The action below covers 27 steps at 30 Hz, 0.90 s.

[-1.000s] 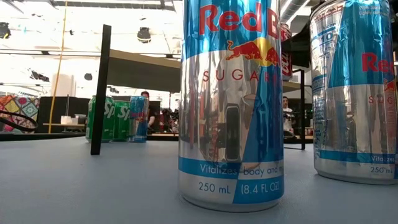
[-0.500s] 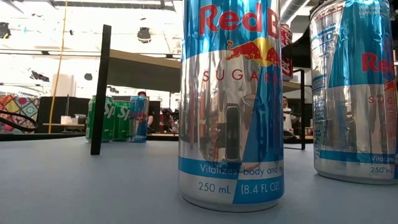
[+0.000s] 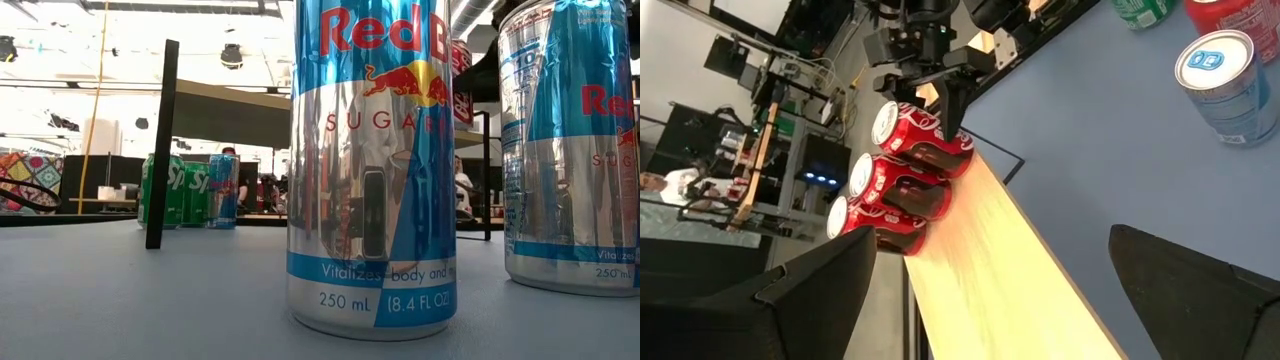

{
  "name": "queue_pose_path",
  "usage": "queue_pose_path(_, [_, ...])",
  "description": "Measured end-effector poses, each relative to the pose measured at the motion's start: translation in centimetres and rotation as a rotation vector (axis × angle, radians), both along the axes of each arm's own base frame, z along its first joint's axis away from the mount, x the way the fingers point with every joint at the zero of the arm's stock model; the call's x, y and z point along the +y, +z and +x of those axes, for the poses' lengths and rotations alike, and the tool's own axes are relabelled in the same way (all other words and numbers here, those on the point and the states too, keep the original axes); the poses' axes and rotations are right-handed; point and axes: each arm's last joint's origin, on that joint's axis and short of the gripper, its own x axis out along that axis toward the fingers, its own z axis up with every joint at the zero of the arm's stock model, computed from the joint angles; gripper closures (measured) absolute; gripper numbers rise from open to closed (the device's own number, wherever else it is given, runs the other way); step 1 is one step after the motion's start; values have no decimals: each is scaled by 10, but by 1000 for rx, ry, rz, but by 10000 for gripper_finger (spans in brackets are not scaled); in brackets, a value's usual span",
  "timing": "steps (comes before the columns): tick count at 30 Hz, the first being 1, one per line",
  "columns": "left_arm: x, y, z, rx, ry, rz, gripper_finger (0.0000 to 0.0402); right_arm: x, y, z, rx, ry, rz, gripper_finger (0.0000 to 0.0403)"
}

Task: Place canned beverage on shelf
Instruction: Put the red white soda can on the shelf aligned with the other red white soda cans

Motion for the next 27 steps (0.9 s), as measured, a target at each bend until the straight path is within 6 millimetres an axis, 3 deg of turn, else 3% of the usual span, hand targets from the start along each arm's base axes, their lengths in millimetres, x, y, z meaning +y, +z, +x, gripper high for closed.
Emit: queue_pose_path(27, [0,0,0,3,-2,5,16,2,31,-5,114,0,-19,35])
